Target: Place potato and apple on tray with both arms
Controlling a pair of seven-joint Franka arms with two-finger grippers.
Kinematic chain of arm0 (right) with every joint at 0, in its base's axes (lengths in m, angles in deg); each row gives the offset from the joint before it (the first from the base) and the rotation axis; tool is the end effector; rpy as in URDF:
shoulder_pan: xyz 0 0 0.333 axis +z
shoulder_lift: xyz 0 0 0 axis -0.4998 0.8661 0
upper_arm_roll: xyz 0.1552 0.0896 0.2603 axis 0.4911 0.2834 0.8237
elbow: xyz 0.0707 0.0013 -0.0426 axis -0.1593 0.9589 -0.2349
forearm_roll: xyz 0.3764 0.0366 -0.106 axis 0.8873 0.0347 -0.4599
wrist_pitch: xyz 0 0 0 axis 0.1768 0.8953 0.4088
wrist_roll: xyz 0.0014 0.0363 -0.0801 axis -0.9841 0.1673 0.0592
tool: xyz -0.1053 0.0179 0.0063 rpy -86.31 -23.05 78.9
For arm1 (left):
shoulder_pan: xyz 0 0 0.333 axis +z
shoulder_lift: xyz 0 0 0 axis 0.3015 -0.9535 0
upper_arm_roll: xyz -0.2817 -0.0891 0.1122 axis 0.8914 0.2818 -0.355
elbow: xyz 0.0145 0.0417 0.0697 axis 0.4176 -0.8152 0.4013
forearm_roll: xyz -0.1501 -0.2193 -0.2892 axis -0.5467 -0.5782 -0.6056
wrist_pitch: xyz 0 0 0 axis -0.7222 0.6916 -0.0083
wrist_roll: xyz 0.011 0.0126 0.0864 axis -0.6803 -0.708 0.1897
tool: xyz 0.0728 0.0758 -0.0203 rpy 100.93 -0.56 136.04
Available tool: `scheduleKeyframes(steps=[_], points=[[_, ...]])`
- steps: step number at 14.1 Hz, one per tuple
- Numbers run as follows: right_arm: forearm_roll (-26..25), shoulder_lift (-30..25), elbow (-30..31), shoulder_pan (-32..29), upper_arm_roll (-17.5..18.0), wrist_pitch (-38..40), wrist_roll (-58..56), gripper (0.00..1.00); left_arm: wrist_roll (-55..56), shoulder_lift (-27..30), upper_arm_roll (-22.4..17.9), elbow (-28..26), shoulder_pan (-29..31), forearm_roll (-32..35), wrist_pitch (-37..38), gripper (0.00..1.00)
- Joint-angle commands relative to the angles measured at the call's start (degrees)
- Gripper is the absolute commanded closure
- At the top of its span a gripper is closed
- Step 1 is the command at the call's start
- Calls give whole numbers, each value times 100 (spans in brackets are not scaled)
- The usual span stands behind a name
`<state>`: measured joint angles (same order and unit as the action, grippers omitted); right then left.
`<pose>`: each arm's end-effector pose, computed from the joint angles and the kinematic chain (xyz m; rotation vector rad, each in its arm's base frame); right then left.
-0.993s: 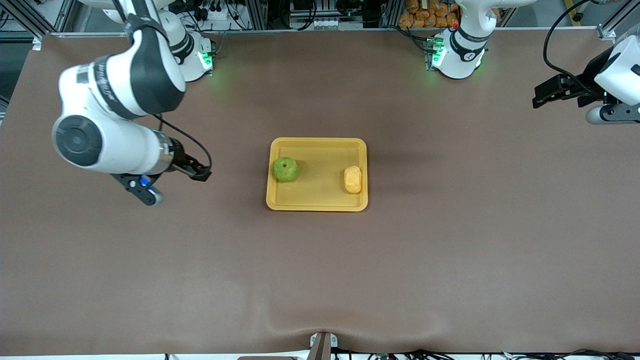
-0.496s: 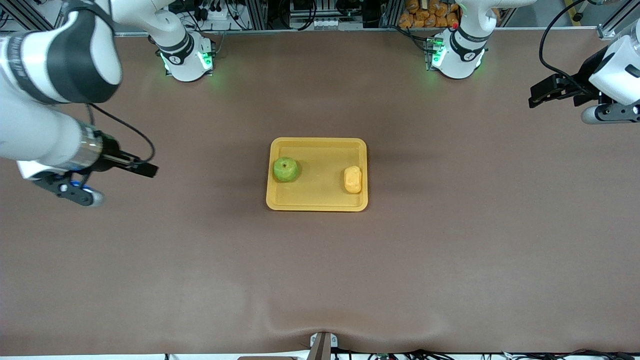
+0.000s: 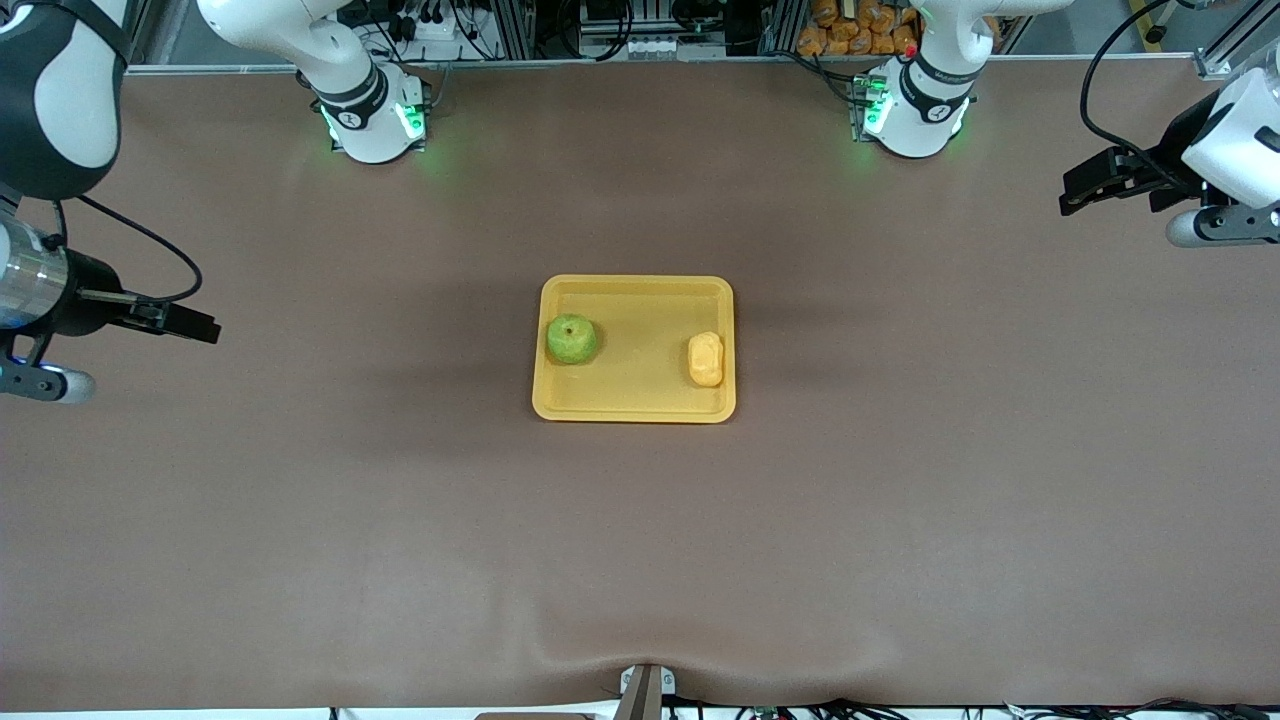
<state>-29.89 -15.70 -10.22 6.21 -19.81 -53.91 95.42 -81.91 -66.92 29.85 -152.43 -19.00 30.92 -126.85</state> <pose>0.6139 0.0141 0.5757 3.1083 -0.3529 -0.2526 0.5182 -0.0517 0.6441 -3.0970 -0.0361 0.1923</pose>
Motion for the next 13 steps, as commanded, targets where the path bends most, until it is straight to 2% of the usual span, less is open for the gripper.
scheduleKeyframes(steps=[1,9,13], points=[[-64,-20,-116,-96,25,91,-52,0,53,122,-20,17,14,-8,51,0],[-64,-20,-133,-490,-151,83,-61,0,70,113,-64,34,32,-17,51,0],[-46,-20,-352,-754,77,56,-61,0,70,105,-64,78,31,-9,51,0]])
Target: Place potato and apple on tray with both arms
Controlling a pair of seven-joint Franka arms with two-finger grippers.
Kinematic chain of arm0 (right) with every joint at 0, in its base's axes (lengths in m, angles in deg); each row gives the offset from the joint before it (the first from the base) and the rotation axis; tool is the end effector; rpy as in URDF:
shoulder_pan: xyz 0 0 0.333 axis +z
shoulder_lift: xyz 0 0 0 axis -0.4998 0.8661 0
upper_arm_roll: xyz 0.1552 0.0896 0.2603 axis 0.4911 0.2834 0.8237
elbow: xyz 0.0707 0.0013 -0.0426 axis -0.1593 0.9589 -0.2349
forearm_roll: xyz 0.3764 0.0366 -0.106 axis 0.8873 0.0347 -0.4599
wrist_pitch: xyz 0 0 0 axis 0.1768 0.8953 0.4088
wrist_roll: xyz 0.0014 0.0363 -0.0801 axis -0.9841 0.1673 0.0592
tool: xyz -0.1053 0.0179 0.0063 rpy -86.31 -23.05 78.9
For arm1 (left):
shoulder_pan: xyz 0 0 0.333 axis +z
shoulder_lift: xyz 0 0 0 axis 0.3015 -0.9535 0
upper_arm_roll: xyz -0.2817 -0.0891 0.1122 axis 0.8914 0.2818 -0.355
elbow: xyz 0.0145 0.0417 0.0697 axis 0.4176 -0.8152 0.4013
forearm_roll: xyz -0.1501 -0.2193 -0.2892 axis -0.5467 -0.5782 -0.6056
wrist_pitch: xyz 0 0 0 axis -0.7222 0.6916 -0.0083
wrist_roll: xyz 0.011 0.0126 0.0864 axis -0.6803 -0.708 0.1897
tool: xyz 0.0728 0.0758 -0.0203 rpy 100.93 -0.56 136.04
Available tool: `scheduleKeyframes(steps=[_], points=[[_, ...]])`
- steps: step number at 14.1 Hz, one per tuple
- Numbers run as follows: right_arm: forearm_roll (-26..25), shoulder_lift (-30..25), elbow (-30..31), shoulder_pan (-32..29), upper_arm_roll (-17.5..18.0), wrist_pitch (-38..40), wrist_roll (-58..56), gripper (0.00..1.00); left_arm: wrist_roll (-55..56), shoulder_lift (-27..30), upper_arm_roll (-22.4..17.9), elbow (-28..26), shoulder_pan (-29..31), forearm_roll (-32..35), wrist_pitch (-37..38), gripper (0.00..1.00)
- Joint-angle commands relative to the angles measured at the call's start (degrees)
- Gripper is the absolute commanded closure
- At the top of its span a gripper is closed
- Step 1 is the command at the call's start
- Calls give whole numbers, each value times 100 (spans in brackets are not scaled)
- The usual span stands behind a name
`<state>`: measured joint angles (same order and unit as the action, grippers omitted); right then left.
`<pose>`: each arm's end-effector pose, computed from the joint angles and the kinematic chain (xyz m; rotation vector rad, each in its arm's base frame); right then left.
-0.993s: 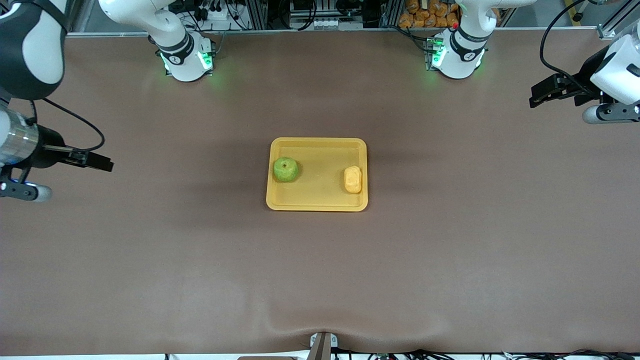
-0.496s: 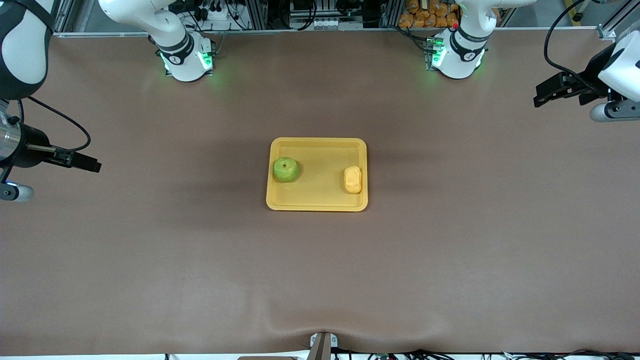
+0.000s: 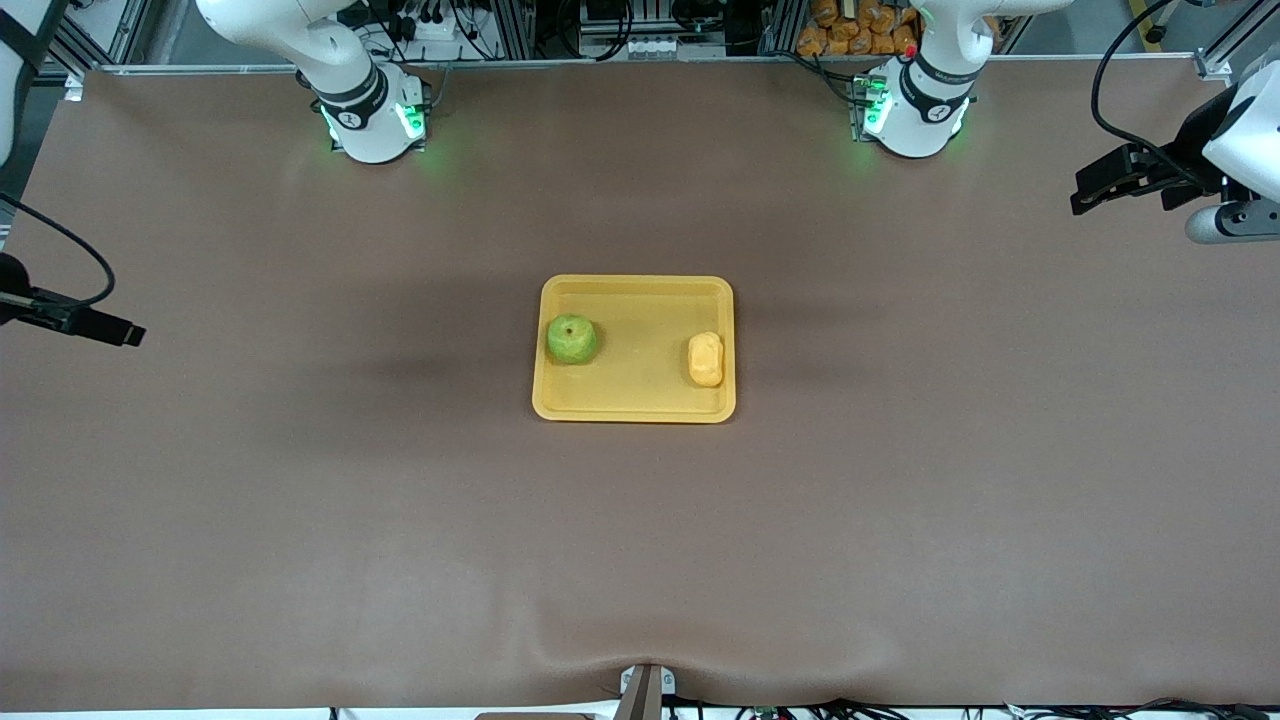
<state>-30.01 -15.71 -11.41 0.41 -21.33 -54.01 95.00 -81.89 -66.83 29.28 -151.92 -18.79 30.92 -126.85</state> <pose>0.6109 -0.0599 0.5882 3.0864 -0.5316 -0.2096 0.5184 -0.0445 0.6490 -3.0998 -0.0579 0.1767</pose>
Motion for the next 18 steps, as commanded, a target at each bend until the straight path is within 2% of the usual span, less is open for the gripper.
scheduleKeyframes(steps=[1,2,4,5,8,9,11,14,17,18], points=[[-26,-28,-286,-392,430,66,-19,0,68,87,-8,54,19,0,51,0],[-26,-37,-356,-777,832,75,-19,0,68,79,-8,63,19,0,51,0],[-78,-55,-506,-1691,1868,110,-10,0,59,70,-16,63,19,0,51,0],[-79,-159,-532,-2026,2248,110,-10,0,59,61,-16,63,19,0,51,0],[-131,-379,-524,-2677,3031,110,-1,0,42,61,-8,63,19,0,51,0],[-314,-467,-498,-2819,3295,110,-1,0,-10,61,-8,63,19,0,51,0],[-631,-686,-341,-2776,3551,188,-10,0,-28,61,-8,54,11,0,51,0],[-659,-1240,318,-2758,3570,-3,-10,0,-37,70,-8,37,19,0,51,0],[-781,-2056,1406,-2723,3570,-538,-1,0,-28,105,-8,10,19,0,51,0],[-826,-2154,1540,-2715,3579,-610,-1,0,-11,96,-8,19,19,0,51,0]])
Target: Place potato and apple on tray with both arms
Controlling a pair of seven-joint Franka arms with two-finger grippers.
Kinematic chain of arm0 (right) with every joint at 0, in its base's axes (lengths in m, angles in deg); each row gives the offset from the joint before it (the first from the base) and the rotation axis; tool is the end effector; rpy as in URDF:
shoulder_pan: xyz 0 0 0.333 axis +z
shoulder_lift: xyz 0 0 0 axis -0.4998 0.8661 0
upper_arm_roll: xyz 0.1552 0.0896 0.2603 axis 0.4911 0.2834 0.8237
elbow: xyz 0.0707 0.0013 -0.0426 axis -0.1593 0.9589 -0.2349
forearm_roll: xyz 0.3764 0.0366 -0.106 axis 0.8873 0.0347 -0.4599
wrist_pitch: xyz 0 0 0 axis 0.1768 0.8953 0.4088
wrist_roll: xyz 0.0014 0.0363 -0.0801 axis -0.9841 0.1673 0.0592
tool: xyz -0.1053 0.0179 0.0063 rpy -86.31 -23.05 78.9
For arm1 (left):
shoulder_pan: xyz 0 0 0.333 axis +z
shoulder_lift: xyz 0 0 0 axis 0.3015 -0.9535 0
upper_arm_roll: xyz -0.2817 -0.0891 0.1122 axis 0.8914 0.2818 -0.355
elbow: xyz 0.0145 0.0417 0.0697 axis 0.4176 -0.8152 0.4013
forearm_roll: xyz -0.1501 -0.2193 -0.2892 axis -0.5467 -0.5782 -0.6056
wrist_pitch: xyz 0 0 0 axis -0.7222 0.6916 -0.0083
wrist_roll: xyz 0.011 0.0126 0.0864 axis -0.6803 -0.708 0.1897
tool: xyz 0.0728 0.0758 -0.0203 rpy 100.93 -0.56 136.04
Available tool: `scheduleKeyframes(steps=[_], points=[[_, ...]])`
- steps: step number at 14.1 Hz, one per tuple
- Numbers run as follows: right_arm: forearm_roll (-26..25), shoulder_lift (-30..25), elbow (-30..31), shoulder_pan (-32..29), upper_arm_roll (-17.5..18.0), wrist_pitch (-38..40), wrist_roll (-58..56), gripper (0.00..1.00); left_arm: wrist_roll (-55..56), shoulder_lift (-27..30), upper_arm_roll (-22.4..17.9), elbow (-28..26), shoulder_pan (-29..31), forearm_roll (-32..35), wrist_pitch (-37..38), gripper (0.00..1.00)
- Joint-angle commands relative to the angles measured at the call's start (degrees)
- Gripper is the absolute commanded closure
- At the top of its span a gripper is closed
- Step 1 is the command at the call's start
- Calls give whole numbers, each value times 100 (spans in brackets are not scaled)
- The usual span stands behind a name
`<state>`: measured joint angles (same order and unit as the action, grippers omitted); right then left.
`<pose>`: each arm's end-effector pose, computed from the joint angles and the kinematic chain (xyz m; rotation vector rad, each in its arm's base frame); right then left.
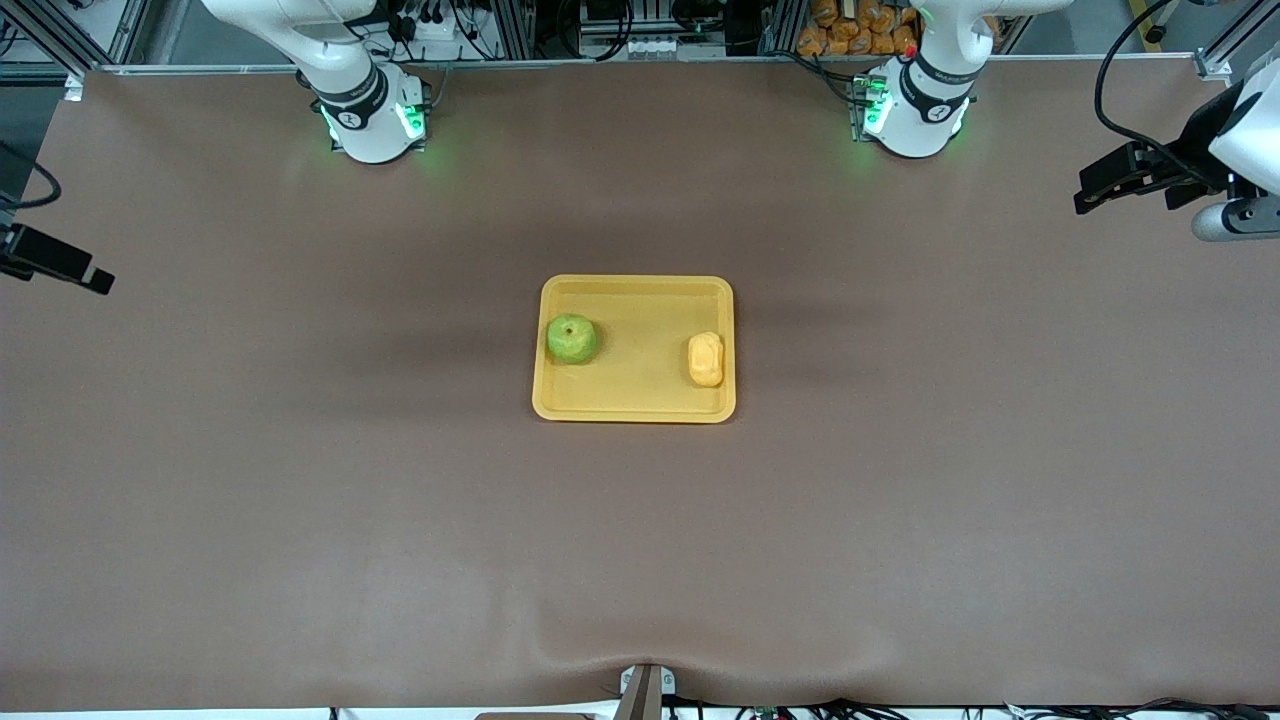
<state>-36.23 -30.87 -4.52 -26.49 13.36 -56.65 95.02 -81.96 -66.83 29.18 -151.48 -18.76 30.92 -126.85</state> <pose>0.5594 -0.0573 0.6477 -3.0201 0.3455 0.0527 0.5185 -0.0434 0.6524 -3.1015 -0.0596 0.1650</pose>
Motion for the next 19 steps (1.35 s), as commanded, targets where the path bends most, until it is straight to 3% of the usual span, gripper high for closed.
scheduleKeyframes(steps=[1,7,10,19], points=[[-213,-648,869,-33,110,-329,-3,0,-30,96,2,-7,16,0,51,0],[-397,-912,1212,-24,119,-505,-12,0,-83,96,2,28,78,0,51,0],[-827,-868,1107,213,154,-461,-12,0,-83,78,2,54,95,0,51,0],[-766,-859,1107,195,137,-399,-21,0,-74,78,28,72,78,0,42,0]])
